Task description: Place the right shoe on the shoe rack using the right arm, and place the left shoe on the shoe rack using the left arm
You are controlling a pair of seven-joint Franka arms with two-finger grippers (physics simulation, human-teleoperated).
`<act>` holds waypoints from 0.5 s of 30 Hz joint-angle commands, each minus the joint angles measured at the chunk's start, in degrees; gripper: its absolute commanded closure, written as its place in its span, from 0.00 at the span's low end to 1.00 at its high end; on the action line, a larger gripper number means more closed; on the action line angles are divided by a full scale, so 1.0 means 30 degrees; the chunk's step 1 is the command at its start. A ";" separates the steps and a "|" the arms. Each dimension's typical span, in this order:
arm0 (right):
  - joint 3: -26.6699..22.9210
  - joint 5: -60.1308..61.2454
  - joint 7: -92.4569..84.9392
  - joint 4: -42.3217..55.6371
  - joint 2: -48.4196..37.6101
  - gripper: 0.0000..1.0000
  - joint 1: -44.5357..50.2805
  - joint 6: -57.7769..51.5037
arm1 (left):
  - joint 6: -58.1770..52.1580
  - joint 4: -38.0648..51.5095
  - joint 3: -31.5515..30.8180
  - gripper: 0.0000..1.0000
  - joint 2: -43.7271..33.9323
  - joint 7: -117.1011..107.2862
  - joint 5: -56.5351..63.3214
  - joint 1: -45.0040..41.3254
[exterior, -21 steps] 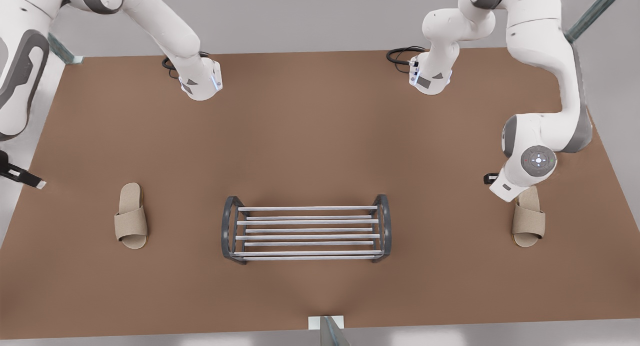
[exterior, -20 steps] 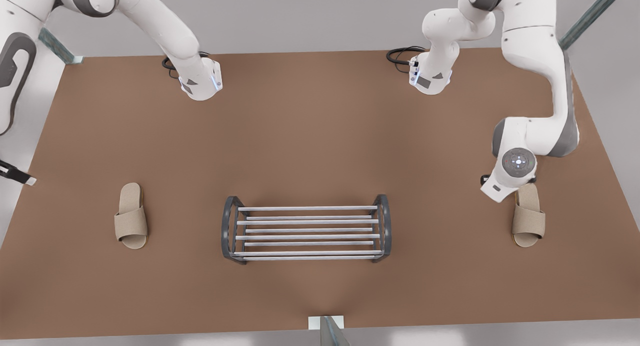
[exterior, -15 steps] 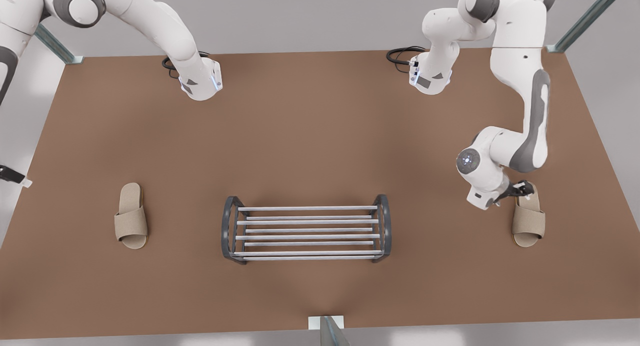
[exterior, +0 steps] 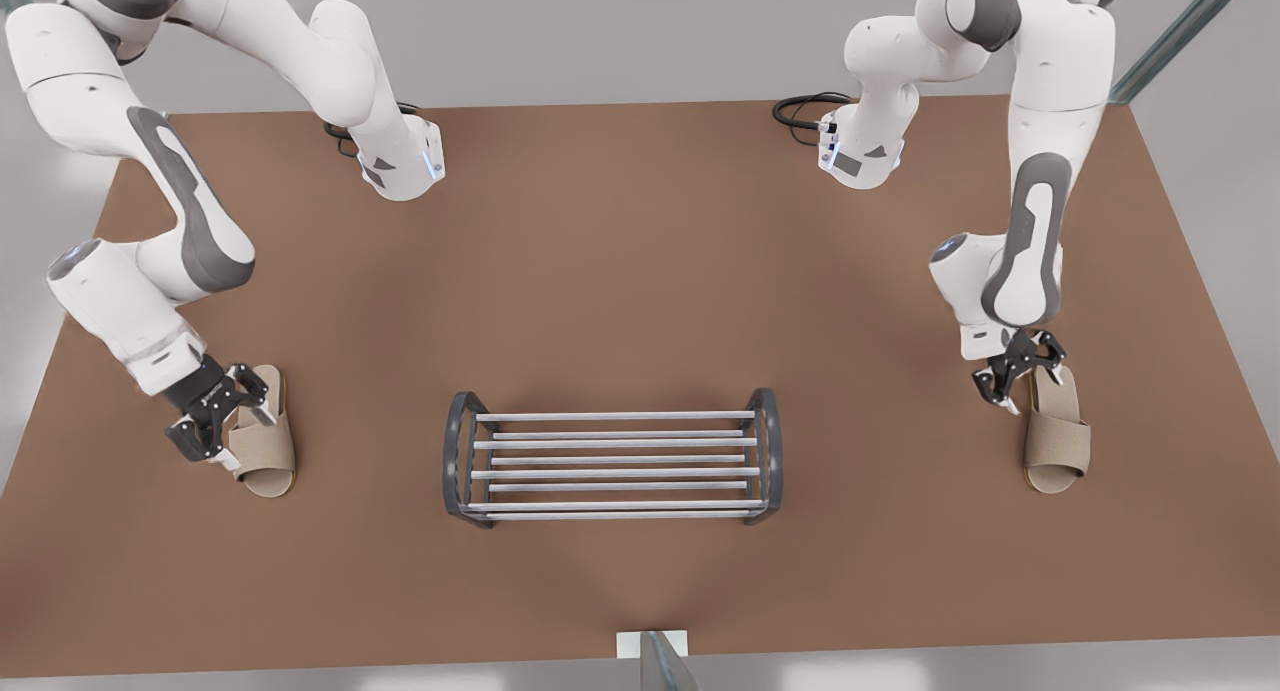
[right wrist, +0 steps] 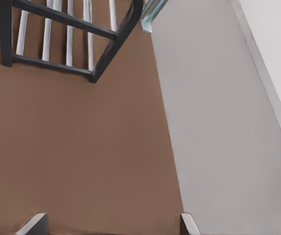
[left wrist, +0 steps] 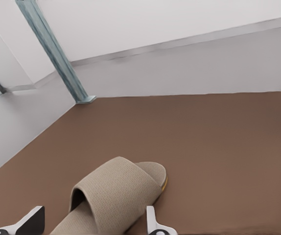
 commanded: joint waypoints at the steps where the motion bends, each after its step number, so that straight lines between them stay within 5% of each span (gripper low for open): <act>1: -0.0848 -0.8604 -1.6383 -0.0454 0.0602 0.00 0.0216 0.6959 | 0.2510 -0.0026 0.0080 0.00 0.0052 -2.4252 0.6270 -0.0004; 4: -0.2988 -0.8604 -1.6559 -0.0220 0.0426 0.00 0.0540 0.6667 | 0.2568 0.0004 0.0080 0.00 0.0814 -2.4252 0.8116 0.0991; 9: -0.4159 -0.8691 -1.6646 -0.0924 0.1420 0.00 0.1036 0.5553 | 0.2363 0.0472 0.0080 0.00 0.1750 -2.4222 0.9495 0.2398; 12: -0.4219 -1.8563 -1.6970 -0.0309 0.4030 0.00 0.0920 0.5552 | 0.2305 0.1439 0.0080 0.00 0.2747 -2.4222 0.9816 0.2603; 15: -0.4219 -2.0938 -1.6208 0.0395 0.4089 0.00 0.1828 0.5669 | 0.1777 0.1732 0.0051 0.00 0.3099 -2.4193 1.1897 0.2574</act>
